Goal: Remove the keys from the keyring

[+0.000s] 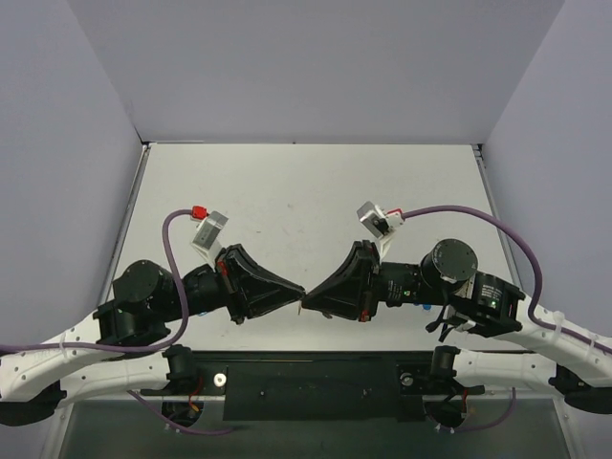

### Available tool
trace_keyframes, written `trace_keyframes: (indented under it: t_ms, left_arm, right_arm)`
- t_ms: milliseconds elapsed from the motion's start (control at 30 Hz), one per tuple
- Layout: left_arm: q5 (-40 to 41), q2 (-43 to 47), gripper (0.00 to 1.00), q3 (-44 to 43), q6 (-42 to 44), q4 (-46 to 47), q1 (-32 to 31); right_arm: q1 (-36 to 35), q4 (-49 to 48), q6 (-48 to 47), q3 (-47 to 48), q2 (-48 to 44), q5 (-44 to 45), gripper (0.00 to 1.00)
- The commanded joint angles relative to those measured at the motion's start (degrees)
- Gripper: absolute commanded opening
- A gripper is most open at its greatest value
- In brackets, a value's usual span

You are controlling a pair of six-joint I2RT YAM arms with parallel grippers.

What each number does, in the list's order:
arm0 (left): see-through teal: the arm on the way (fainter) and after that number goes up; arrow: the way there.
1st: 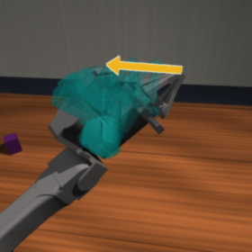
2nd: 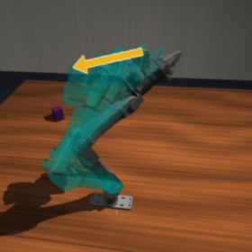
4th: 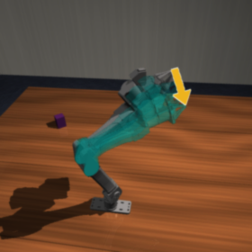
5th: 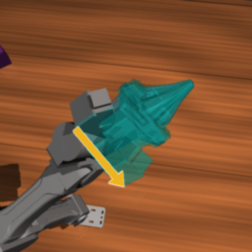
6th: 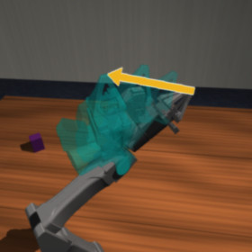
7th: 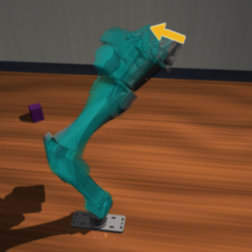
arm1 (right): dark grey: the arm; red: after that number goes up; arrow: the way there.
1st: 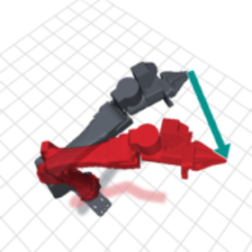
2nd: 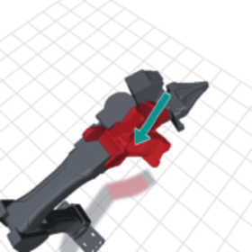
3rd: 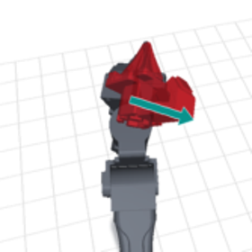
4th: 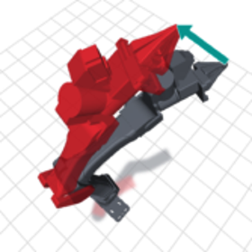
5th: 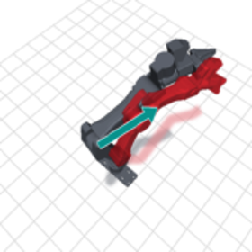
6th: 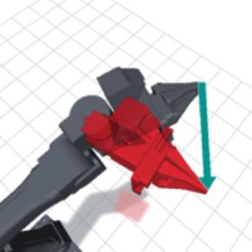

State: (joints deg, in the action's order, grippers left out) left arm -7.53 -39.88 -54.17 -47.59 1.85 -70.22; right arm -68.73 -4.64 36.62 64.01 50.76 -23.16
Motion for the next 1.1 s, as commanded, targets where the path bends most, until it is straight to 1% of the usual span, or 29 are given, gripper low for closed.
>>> trace_keyframes:
  t_ms: [0, 67, 133, 500, 600, 767, 867, 900, 1000, 1033, 1067]
  left_arm:
    - [-9.1, -3.1, 0.0, -6.1, 6.2, -12.0, -1.1]
    - [-11.1, -4.4, 0.0, -9.3, 8.3, -17.7, -1.1]
    - [-12.6, -5.2, 0.0, -11.1, 9.9, -21.1, -1.1]
    - [-20.3, -10.3, 0.0, -17.7, 15.6, -30.5, -1.1]
    - [-20.4, -11.2, 0.0, -18.7, 16.7, -32.5, -1.1]
    - [-20.0, -11.4, 0.0, -18.6, 16.8, -32.2, -1.1]
    - [-18.2, -10.7, 0.0, -18.5, 16.1, -31.5, -1.1]
    - [-16.3, -10.5, 0.0, -18.5, 15.4, -31.2, -1.1]
    - [-13.8, -9.2, 0.0, -17.3, 14.0, -28.7, -1.1]
    - [-13.4, -8.7, 0.0, -16.2, 12.9, -26.5, -1.1]
    - [-12.8, -7.7, 0.0, -15.5, 12.5, -25.5, -1.1]
  right_arm:
    - [-0.4, 3.0, -1.5, 3.6, 2.4, -3.4, 0.0]
    - [-0.5, 6.6, -2.3, 4.8, 3.5, -4.5, 0.0]
    - [-0.5, 9.0, -3.1, 5.9, 4.3, -5.4, 0.0]
    - [-0.7, 16.7, -6.0, 11.7, 8.2, -10.2, 0.0]
    - [-1.0, 17.7, -6.6, 12.4, 9.1, -10.7, 0.0]
    - [-1.4, 17.8, -6.7, 12.5, 9.7, -11.2, 0.0]
    - [-1.5, 18.2, -7.1, 11.8, 9.7, -10.5, 0.0]
    - [-1.4, 18.1, -7.1, 11.8, 9.4, -10.2, 0.0]
    - [-1.5, 17.4, -6.8, 11.1, 8.7, -7.3, 0.0]
    - [-1.5, 16.6, -6.3, 10.9, 8.1, -6.6, 0.0]
    - [-1.5, 15.7, -6.0, 10.0, 8.0, -5.4, 0.06]
